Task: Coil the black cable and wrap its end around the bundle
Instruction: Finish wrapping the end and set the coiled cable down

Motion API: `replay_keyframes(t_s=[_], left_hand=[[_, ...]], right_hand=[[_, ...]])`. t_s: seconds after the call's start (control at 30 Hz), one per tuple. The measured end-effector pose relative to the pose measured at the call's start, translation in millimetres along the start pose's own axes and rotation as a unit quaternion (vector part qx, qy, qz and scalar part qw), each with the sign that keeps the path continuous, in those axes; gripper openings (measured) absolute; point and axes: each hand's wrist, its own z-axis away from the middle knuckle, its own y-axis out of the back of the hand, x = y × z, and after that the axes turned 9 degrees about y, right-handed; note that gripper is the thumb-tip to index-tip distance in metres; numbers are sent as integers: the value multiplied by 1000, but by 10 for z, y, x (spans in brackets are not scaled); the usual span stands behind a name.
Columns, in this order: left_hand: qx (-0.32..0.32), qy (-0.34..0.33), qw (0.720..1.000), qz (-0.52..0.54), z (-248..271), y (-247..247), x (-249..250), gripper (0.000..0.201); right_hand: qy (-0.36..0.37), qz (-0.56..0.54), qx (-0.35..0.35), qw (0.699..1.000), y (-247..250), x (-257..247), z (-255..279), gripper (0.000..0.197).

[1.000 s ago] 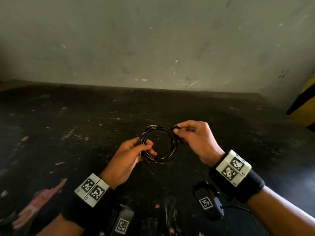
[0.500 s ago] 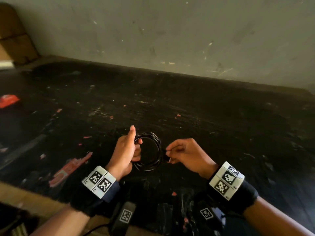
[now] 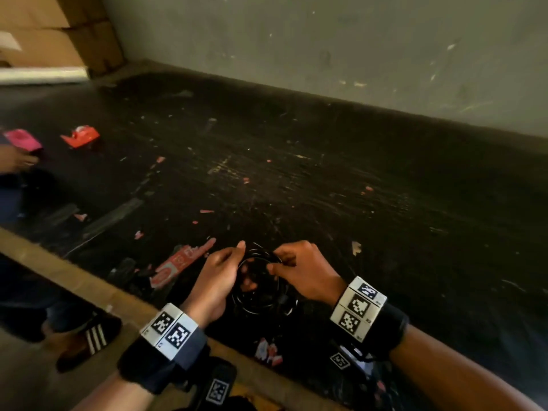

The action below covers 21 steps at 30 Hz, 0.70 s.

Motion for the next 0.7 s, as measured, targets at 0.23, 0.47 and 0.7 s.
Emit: replay_keyframes(t_s=[0.23, 0.47, 0.7], left_hand=[[113, -26, 988, -105, -404, 556, -168, 41], [62, 8, 992, -112, -576, 762, -253, 12], [-114, -14, 967, -228, -575, 616, -217, 26]], right_hand=[[-26, 81, -136, 987, -210, 169, -243, 20], [-4, 280, -228, 932, -559, 271, -126, 26], [-56, 210, -93, 972, -493, 183, -132, 17]])
